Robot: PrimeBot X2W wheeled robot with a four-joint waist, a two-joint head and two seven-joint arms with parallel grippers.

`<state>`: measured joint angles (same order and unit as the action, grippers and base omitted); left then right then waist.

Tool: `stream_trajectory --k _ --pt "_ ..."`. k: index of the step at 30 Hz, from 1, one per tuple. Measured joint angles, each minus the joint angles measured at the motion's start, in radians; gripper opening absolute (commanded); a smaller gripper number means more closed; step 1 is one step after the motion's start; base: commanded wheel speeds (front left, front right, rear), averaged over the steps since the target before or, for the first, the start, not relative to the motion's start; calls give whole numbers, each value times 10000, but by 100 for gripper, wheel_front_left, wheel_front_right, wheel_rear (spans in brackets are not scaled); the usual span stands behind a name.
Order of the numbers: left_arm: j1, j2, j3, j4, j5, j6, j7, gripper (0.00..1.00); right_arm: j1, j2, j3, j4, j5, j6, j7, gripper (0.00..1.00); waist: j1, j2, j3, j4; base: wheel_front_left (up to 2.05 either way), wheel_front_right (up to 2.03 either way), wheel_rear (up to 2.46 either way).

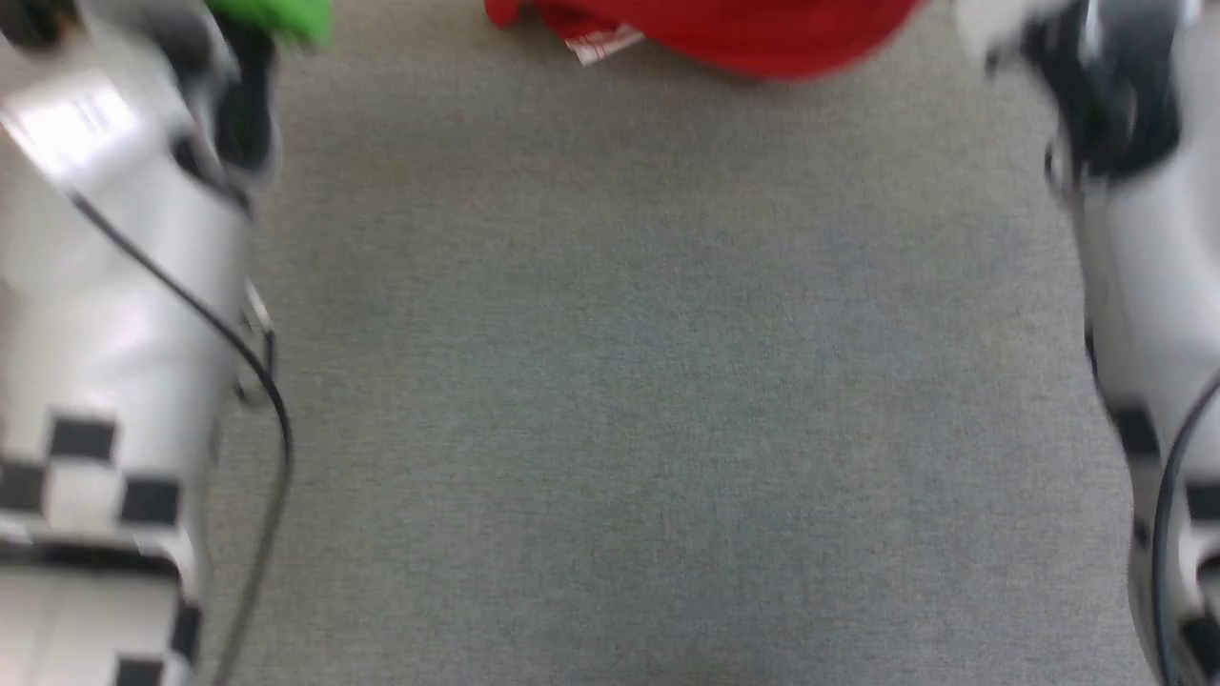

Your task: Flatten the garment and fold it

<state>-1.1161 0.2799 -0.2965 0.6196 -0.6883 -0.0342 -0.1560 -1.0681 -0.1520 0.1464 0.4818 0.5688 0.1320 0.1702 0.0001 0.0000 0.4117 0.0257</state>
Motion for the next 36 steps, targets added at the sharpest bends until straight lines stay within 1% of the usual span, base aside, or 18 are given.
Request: stream_trajectory --k 3,5,7,12,15,18,20,22,24,28,30,31,34,36 --pt "1542 -31 4 -742 -249 17 -130 0 1707 -485 366 -999 552 0 10 0 0 0 -407 97 0 0 0" --pt "2726 -36 -25 -1335 -345 207 -119 0 2926 -775 495 -1613 784 0 35 0 -1 0 -704 152 0 0 0" --pt "4166 -44 -23 -2067 -483 537 -17 0 4292 -1024 508 -2203 955 2 65 0 -1 0 -1057 210 0 0 0" --pt "7353 -21 71 -3825 -1081 1379 506 0 7107 -1072 366 -3156 1379 4 460 0 -2 0 -1885 336 0 0 0" --pt "8957 65 81 -4644 -1220 1912 853 0 8555 -1206 564 -3693 1377 6 963 0 -2 0 -2355 416 0 0 0" --pt "10352 226 86 -5277 -1528 2397 1348 0 9854 -1547 974 -4159 1313 6 1747 0 -2 0 -2816 494 0 0 0" --pt "11035 318 44 -5547 -1651 2702 1755 0 10497 -1724 1076 -4378 1197 6 2169 0 -2 0 -3073 530 0 0 0" --pt "11636 405 12 -5772 -1739 3060 2176 0 11094 -1764 1106 -4535 1231 6 2683 0 -2 0 -3328 566 0 0 0" --pt "12158 570 -27 -5965 -1847 3417 2637 0 11715 -1802 1206 -4704 1267 6 3421 0 -2 0 -3597 606 0 0 0" --pt "12881 867 -52 -6447 -2107 3919 3381 0 12595 -1801 1214 -5137 1511 6 4918 0 -3 0 -4030 696 0 0 0" --pt "13112 980 -17 -6725 -2171 4082 3565 0 12872 -1802 1154 -5392 1605 6 5683 0 -2 0 -4169 740 0 0 0" --pt "13186 982 81 -6920 -2217 4100 3530 0 12993 -1756 1020 -5626 1620 6 5860 0 -3 0 -4219 771 0 0 0" --pt "13145 976 259 -7377 -2257 4069 3313 0 12984 -1411 397 -6178 1509 8 5800 0 -3 0 -4227 831 0 0 0" --pt "12920 984 267 -7488 -2224 3954 3216 0 12935 -1198 109 -6391 1210 8 5685 0 -2 0 -4159 832 0 0 0"
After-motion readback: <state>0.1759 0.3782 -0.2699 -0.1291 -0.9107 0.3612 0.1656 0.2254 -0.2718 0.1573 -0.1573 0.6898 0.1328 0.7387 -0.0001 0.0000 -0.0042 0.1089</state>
